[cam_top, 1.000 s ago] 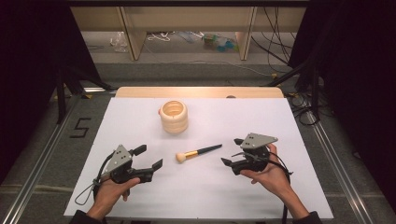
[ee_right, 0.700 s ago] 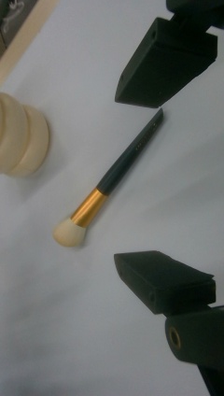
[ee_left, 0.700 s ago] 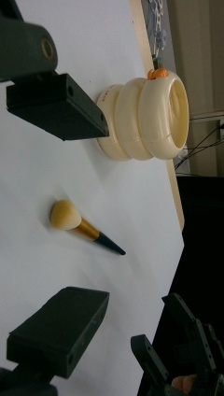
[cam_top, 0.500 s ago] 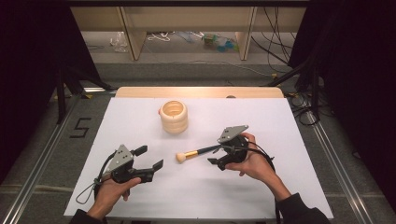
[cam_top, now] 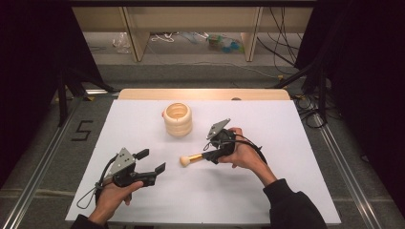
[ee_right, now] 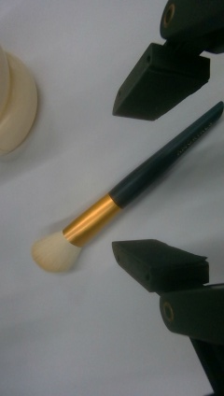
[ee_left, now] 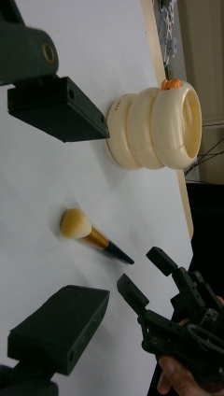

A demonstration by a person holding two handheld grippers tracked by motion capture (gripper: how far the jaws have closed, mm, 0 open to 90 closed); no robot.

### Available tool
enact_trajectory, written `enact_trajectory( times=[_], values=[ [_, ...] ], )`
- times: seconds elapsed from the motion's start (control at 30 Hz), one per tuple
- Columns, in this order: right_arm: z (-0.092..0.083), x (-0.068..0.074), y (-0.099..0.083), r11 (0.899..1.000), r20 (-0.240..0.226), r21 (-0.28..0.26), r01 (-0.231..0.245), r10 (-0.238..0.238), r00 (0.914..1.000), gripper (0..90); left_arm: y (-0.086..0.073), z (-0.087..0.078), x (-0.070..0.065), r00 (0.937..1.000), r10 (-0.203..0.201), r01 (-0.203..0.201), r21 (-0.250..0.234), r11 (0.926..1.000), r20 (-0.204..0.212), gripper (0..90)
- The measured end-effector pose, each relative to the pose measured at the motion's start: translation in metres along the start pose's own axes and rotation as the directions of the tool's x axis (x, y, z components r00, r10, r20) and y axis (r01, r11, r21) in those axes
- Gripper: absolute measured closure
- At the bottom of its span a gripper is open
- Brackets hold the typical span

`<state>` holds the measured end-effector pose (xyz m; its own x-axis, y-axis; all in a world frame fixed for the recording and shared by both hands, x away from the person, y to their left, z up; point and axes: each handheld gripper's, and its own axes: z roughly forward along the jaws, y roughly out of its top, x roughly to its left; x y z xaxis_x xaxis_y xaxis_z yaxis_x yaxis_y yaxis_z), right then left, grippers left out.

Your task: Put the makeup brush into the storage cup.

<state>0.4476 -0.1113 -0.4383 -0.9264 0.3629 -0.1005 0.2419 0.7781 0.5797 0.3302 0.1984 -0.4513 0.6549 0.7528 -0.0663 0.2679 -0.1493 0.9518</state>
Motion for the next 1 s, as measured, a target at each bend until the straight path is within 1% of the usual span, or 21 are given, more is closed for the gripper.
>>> enact_trajectory(
  times=[0.03, 0.07, 0.1, 0.13, 0.17, 0.23, 0.3, 0.37, 0.4, 0.43, 0.47, 0.53, 0.57, 0.6, 0.63, 0.67, 0.7, 0.8, 0.83, 0.9, 1.0],
  values=[
    [0.000, 0.000, 0.000, 1.000, 0.000, 0.000, 0.000, 0.000, 1.0000, 32.4, 0.000, 0.000, 0.000, 1.0000, -0.003, 0.003, -0.001, 1.0000, 0.001, 18.7],
    [0.003, -0.001, 0.002, 1.000, -0.006, 0.019, 0.011, -0.011, 0.9999, 32.6, 0.000, 0.000, -0.001, 0.9998, -0.018, 0.018, -0.001, 0.9998, 0.000, 18.7],
    [0.007, -0.003, 0.004, 0.999, -0.019, 0.044, 0.029, -0.029, 0.9994, 33.5, 0.000, 0.000, -0.001, 0.9998, -0.020, 0.020, -0.001, 0.9998, 0.000, 18.7],
    [0.007, -0.003, 0.004, 0.999, -0.019, 0.044, 0.029, -0.029, 0.9994, 33.5, -0.001, 0.000, -0.001, 0.9998, -0.019, 0.019, -0.002, 0.9998, -0.001, 18.7],
    [0.009, -0.003, 0.005, 0.998, -0.024, 0.064, 0.027, -0.026, 0.9994, 34.3, -0.001, -0.001, -0.001, 0.9998, -0.020, 0.020, -0.003, 0.9998, 0.000, 18.7],
    [0.011, -0.004, 0.007, 0.997, -0.033, 0.074, 0.034, -0.031, 0.9990, 35.4, -0.001, -0.001, -0.001, 0.9998, -0.022, 0.022, -0.002, 0.9998, 0.000, 18.7],
    [0.013, -0.005, 0.009, 0.994, -0.040, 0.095, 0.047, -0.043, 0.9983, 35.9, 0.000, -0.001, 0.000, 1.0000, -0.004, 0.004, 0.001, 1.0000, 0.000, 18.7],
    [0.015, -0.006, 0.011, 0.992, -0.052, 0.108, 0.059, -0.053, 0.9972, 36.8, -0.001, 0.000, -0.001, 0.9997, -0.024, 0.024, 0.002, 0.9997, -0.004, 18.7],
    [0.016, -0.006, 0.012, 0.992, -0.052, 0.110, 0.062, -0.056, 0.9971, 37.6, -0.001, 0.000, 0.000, 0.9998, -0.020, 0.020, -0.001, 0.9998, -0.004, 18.8],
    [0.017, -0.006, 0.013, 0.991, -0.068, 0.116, 0.074, -0.066, 0.9955, 38.2, -0.001, 0.000, -0.001, 0.9997, -0.023, 0.023, -0.002, 0.9997, -0.003, 18.8],
    [0.018, -0.006, 0.015, 0.989, -0.074, 0.128, 0.080, -0.070, 0.9947, 38.8, -0.001, 0.000, -0.001, 0.9998, -0.021, 0.021, 0.000, 0.9998, -0.004, 18.8],
    [0.020, -0.006, 0.016, 0.987, -0.084, 0.133, 0.087, -0.077, 0.9935, 39.9, 0.000, 0.000, 0.000, 0.9999, -0.011, 0.011, 0.004, 0.9999, -0.002, 18.8],
    [0.022, -0.006, 0.017, 0.986, -0.092, 0.139, 0.089, -0.077, 0.9928, 41.0, 0.000, 0.000, 0.000, 0.9999, -0.014, 0.014, 0.004, 0.9999, -0.002, 18.8],
    [0.024, -0.006, 0.018, 0.985, -0.097, 0.147, 0.093, -0.079, 0.9921, 41.8, 0.000, 0.000, 0.000, 0.9999, -0.016, 0.016, 0.003, 0.9999, -0.002, 18.8],
    [0.026, -0.007, 0.019, 0.980, -0.100, 0.165, 0.108, -0.092, 0.9907, 42.5, 0.000, 0.000, 0.000, 0.9998, -0.020, 0.020, 0.003, 0.9998, -0.004, 18.8],
    [0.026, -0.007, 0.019, 0.980, -0.100, 0.165, 0.108, -0.092, 0.9907, 42.5, 0.000, 0.000, 0.000, 0.9998, -0.019, 0.019, 0.003, 0.9998, -0.004, 18.8],
    [0.028, -0.007, 0.019, 0.978, -0.097, 0.173, 0.119, -0.103, 0.9899, 42.7, 0.000, 0.000, 0.000, 0.9998, -0.019, 0.019, 0.002, 0.9998, -0.004, 18.8],
    [0.031, -0.008, 0.022, 0.973, -0.108, 0.189, 0.131, -0.112, 0.9879, 44.4, 0.000, 0.000, 0.000, 0.9998, -0.021, 0.021, 0.002, 0.9998, -0.006, 18.9],
    [0.032, -0.009, 0.023, 0.968, -0.108, 0.211, 0.137, -0.116, 0.9873, 45.3, 0.000, 0.000, 0.000, 0.9998, -0.020, 0.020, 0.002, 0.9998, -0.005, 18.9],
    [0.033, -0.010, 0.023, 0.966, -0.112, 0.216, 0.144, -0.122, 0.9862, 45.3, -0.001, -0.001, 0.001, 0.9998, -0.020, 0.020, 0.002, 0.9998, -0.006, 18.9],
    [0.035, -0.012, 0.023, 0.964, -0.122, 0.227, 0.138, -0.112, 0.9862, 45.6, -0.001, -0.001, 0.001, 0.9997, -0.022, 0.022, 0.002, 0.9998, -0.006, 18.9]
  ],
)
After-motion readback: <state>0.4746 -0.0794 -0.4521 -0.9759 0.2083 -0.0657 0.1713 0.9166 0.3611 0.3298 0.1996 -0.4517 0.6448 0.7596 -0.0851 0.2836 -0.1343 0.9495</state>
